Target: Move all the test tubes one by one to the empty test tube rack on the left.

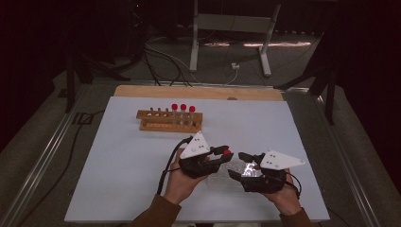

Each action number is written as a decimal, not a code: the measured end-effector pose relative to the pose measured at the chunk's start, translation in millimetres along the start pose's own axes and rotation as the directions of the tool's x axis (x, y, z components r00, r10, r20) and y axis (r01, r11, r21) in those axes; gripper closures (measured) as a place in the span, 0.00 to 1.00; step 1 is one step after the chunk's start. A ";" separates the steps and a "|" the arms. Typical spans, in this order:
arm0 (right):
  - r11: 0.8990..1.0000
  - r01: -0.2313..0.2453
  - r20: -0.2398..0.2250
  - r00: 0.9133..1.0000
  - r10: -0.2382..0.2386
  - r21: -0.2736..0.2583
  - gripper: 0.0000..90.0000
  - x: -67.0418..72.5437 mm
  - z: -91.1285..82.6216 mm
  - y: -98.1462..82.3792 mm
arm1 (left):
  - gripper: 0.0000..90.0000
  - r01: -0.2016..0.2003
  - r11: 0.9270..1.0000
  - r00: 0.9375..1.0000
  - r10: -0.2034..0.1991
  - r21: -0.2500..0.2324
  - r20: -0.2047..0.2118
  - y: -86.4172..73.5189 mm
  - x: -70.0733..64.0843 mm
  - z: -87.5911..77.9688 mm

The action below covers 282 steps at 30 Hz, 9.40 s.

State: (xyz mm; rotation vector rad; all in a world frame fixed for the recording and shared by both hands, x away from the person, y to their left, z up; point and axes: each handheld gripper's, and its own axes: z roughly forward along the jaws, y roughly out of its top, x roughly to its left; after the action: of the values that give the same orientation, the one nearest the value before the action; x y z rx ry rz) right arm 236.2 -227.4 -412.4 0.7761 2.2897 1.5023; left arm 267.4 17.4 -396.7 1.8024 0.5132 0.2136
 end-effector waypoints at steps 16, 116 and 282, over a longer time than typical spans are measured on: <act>1.000 -0.021 0.091 0.996 0.022 -0.009 0.03 -9.9 -6.8 -3.8 | 0.79 0.026 0.999 0.994 -0.029 -0.028 -0.110 0.4 25.6 -27.6; 0.997 -0.032 0.109 0.993 0.040 -0.076 0.00 -19.5 -24.7 -8.7 | 0.79 0.143 0.986 0.738 -0.166 -0.088 -0.655 -5.3 180.4 -38.5; 1.000 -0.022 0.106 0.994 0.021 0.013 0.82 -11.9 -7.3 -2.8 | 0.06 0.059 0.998 0.997 -0.060 -0.028 -0.054 12.5 7.1 1.8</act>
State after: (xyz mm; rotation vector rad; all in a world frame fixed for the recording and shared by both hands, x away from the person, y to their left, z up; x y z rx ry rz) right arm 241.2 -240.7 -412.5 0.8657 2.2230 1.4202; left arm 277.3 16.4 -386.2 1.7566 0.5995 0.2283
